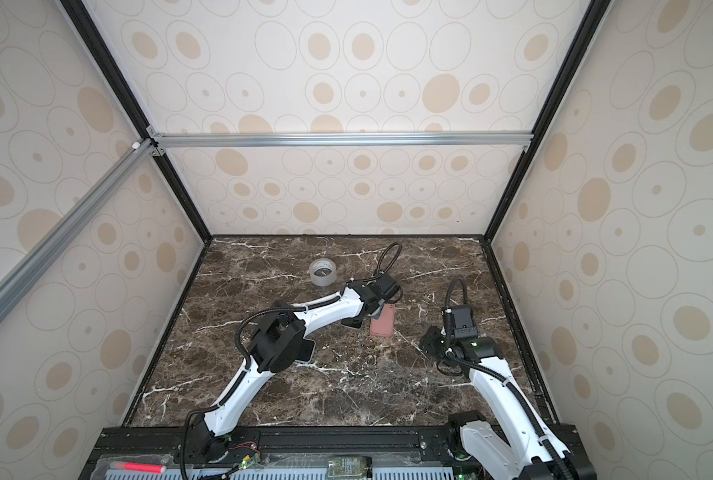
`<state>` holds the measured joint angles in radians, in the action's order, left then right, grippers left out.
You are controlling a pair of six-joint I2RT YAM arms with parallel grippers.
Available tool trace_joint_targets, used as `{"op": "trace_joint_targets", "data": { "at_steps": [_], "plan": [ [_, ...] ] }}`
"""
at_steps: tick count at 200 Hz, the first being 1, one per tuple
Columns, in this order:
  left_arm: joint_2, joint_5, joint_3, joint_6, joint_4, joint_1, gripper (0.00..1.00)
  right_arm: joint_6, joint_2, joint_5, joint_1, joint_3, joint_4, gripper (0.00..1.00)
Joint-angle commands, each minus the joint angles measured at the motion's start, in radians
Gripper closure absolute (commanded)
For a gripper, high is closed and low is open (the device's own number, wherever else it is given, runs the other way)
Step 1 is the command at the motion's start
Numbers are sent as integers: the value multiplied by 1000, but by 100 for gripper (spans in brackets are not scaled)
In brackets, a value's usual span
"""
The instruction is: Take the phone out of the phone case
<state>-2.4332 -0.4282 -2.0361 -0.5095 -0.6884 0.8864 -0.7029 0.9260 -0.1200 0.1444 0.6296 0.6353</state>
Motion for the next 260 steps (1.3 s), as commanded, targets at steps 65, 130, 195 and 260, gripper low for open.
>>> {"op": "trace_joint_targets", "data": {
  "at_steps": [65, 130, 195, 260],
  "plan": [
    [427, 70, 312, -63, 178, 2, 39, 81, 42, -30, 68, 46, -35, 42],
    [973, 121, 900, -150, 386, -33, 23, 95, 243, 12, 348, 136, -196, 40],
    [1350, 261, 1289, -266, 435, -246, 10, 335, 557, 69, 629, 343, -279, 39],
    [1519, 462, 1462, -286, 460, -524, 0, 588, 812, -22, 733, 588, -198, 20]
  ]
}}
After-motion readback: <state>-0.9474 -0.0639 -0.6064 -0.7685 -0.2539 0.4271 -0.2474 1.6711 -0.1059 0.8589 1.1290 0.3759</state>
